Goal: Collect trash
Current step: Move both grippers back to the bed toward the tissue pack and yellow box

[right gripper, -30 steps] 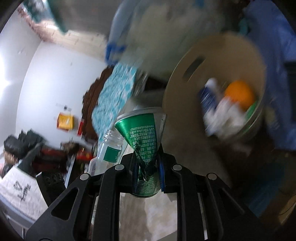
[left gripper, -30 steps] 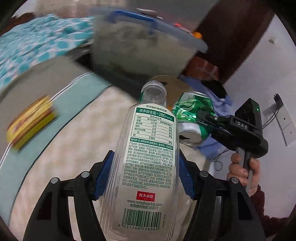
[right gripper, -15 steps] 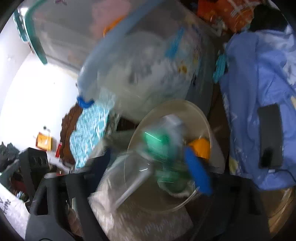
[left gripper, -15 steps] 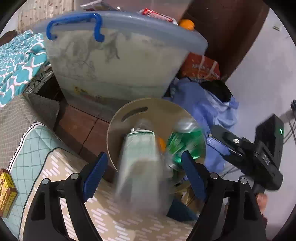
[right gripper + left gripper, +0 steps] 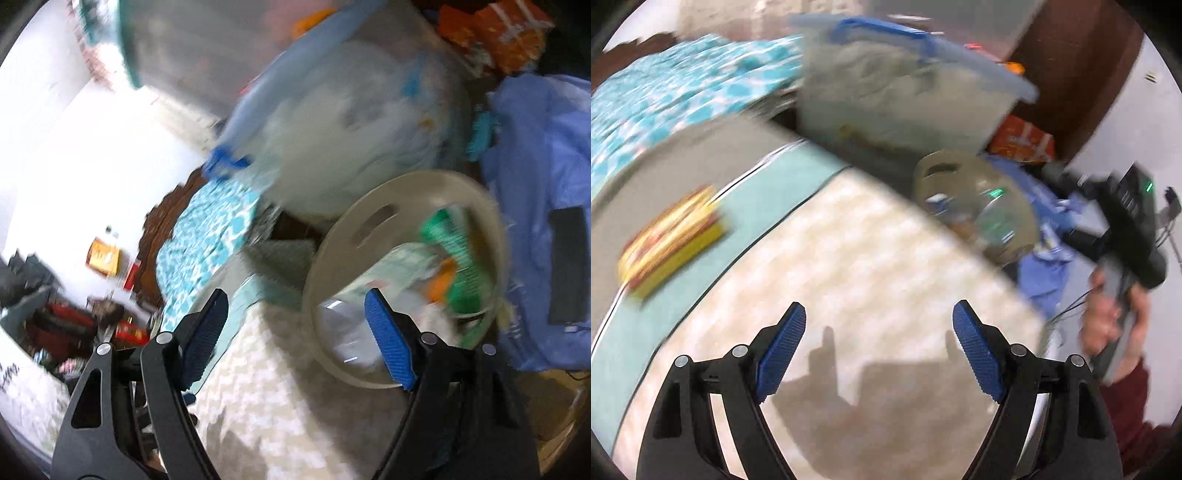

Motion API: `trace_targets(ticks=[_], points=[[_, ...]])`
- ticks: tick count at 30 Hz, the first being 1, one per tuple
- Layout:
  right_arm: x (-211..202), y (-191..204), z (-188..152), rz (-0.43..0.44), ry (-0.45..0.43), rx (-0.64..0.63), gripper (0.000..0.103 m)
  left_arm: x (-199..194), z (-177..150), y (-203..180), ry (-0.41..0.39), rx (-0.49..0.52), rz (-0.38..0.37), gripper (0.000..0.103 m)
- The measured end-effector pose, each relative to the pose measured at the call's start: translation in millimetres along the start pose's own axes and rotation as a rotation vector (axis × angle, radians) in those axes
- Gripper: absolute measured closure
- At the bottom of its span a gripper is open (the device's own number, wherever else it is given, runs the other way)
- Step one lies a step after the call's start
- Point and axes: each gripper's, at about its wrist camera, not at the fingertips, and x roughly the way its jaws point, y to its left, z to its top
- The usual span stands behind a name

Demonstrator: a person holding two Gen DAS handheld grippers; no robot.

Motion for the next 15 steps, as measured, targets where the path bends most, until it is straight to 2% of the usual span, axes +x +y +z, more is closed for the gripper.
trace_targets(ticks=[7, 10, 15], points=[[63.9, 74.3, -45.9, 0.077, 0.173, -0.113, 0.026, -67.4, -97.2, 93.6, -0.002, -0.199, 0.130, 0.025], [95.7, 103.1, -77.8, 0.104, 0.266, -0.152, 0.026, -106.7, -130.7, 128.0, -0.043, -0.287, 0.183, 0.025], [138.9, 145.6, -136.4, 0.132, 0.411, -0.213, 0.027, -182.2, -185.4, 199.9, -0.171, -0.549, 0.257, 0.025]])
